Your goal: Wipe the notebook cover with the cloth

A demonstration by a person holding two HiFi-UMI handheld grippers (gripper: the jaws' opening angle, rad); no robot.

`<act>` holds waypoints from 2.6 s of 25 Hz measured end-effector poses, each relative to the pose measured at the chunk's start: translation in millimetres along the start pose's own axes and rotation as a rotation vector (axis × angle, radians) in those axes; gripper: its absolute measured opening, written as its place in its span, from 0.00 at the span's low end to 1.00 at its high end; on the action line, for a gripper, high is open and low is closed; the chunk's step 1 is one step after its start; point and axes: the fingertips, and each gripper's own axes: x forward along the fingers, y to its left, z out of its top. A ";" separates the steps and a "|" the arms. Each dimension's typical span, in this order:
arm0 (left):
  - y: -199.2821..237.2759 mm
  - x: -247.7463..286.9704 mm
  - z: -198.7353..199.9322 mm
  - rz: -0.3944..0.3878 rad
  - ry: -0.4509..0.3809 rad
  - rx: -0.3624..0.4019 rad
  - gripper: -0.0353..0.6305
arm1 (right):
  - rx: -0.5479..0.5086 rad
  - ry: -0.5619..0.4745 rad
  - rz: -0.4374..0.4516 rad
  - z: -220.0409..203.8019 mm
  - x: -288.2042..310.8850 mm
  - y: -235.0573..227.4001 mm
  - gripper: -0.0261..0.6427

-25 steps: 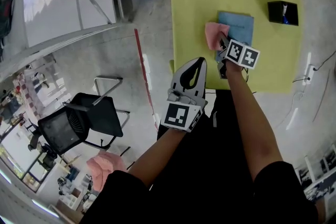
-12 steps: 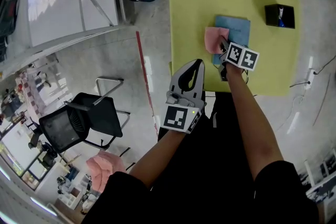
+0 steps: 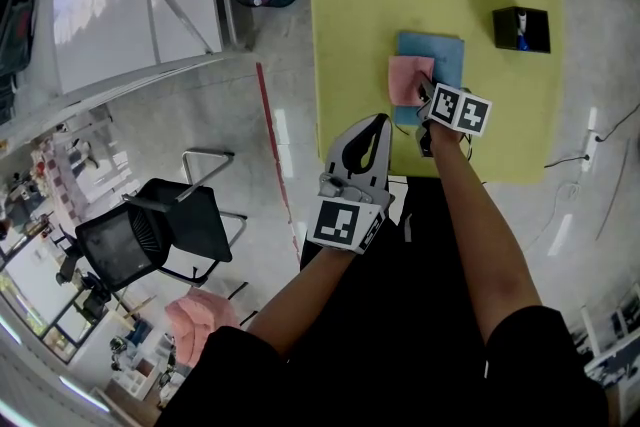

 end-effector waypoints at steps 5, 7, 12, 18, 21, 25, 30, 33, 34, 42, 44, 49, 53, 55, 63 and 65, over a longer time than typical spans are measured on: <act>-8.2 4.9 -2.0 -0.001 0.005 0.007 0.06 | -0.006 0.001 -0.006 2.7 -3.8 -7.8 0.09; -12.3 6.8 -2.5 -0.002 0.007 0.007 0.06 | -0.006 0.003 -0.008 3.7 -5.9 -11.0 0.09; -24.0 11.3 -1.5 0.007 0.008 0.017 0.06 | 0.002 -0.001 -0.004 7.1 -12.3 -17.9 0.09; -32.5 18.0 2.4 0.017 0.002 0.023 0.06 | -0.011 0.003 -0.004 11.2 -18.9 -27.0 0.09; -36.6 19.9 2.5 0.023 0.001 0.023 0.06 | -0.018 0.009 0.000 12.2 -20.7 -30.1 0.09; -42.9 22.8 0.3 0.023 0.002 0.021 0.06 | -0.022 0.019 0.000 13.0 -21.4 -33.2 0.09; -49.6 27.1 1.9 0.022 -0.004 0.021 0.06 | -0.029 0.025 -0.002 14.4 -26.3 -41.6 0.09; -51.6 29.1 3.7 0.024 -0.006 0.021 0.06 | -0.026 0.028 0.001 15.7 -29.6 -46.2 0.09; -52.7 29.7 4.3 0.025 -0.005 0.022 0.06 | -0.027 0.031 0.002 16.3 -30.8 -47.2 0.09; -62.1 36.9 7.2 0.024 -0.005 0.035 0.06 | -0.044 0.045 0.000 19.6 -36.8 -56.7 0.09; -66.0 39.6 9.3 0.023 -0.009 0.033 0.06 | -0.047 0.048 -0.001 21.2 -39.2 -60.6 0.09; -75.3 45.2 9.7 0.010 -0.012 0.035 0.06 | -0.043 0.049 -0.005 23.9 -46.6 -71.6 0.09; -85.8 50.3 10.9 0.005 -0.012 0.036 0.06 | -0.052 0.056 0.007 25.7 -49.1 -75.7 0.09; -92.2 50.6 13.8 -0.001 -0.018 0.039 0.06 | -0.053 0.059 0.013 25.8 -50.8 -77.0 0.09; -87.6 43.1 16.3 0.030 -0.035 0.061 0.06 | -0.078 0.036 0.033 30.1 -57.0 -75.4 0.09; -82.8 37.7 16.9 0.036 -0.034 0.061 0.06 | -0.099 0.012 0.051 34.4 -66.7 -64.3 0.09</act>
